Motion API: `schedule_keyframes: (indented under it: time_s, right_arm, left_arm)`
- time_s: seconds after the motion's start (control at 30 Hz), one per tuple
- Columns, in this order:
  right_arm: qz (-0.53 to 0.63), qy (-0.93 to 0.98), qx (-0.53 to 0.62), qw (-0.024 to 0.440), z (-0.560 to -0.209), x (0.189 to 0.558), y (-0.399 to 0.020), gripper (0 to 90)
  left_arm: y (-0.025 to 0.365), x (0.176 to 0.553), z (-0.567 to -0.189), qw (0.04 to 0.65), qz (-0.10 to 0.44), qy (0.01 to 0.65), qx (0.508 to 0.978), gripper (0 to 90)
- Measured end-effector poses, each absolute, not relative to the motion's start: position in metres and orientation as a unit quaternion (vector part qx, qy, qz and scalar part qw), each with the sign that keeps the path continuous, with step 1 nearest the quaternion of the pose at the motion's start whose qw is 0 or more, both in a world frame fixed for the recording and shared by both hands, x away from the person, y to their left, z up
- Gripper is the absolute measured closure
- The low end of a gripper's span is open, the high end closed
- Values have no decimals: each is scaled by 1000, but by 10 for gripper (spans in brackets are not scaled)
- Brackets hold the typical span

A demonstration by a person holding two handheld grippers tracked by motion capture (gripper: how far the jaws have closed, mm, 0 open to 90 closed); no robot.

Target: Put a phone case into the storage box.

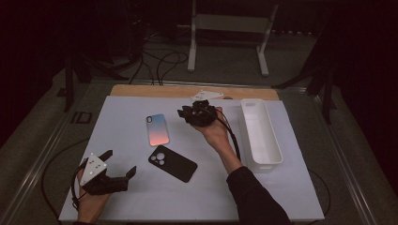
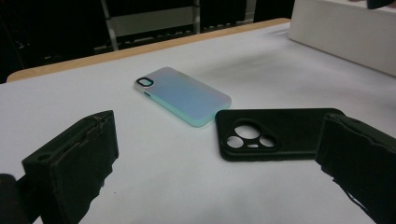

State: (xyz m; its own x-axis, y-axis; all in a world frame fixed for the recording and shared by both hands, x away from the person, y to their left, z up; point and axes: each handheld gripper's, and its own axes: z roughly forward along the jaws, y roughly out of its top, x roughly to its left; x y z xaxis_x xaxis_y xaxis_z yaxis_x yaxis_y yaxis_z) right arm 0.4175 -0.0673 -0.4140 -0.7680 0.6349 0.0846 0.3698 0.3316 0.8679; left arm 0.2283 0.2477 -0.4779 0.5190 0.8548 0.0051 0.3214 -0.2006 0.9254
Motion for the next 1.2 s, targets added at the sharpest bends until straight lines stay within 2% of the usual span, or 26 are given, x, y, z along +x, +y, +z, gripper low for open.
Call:
schedule_keyframes:
  time_s: [0.07, 1.2]
  right_arm:
    - [482, 808, 309, 139, -418, 419, -62, 897]
    - [414, 858, 293, 81, -477, 432, 23, 900]
  left_arm:
    - [248, 228, -478, 484, 275, 407, 724, 0]
    - [251, 227, -477, 488, 275, 409, 721, 0]
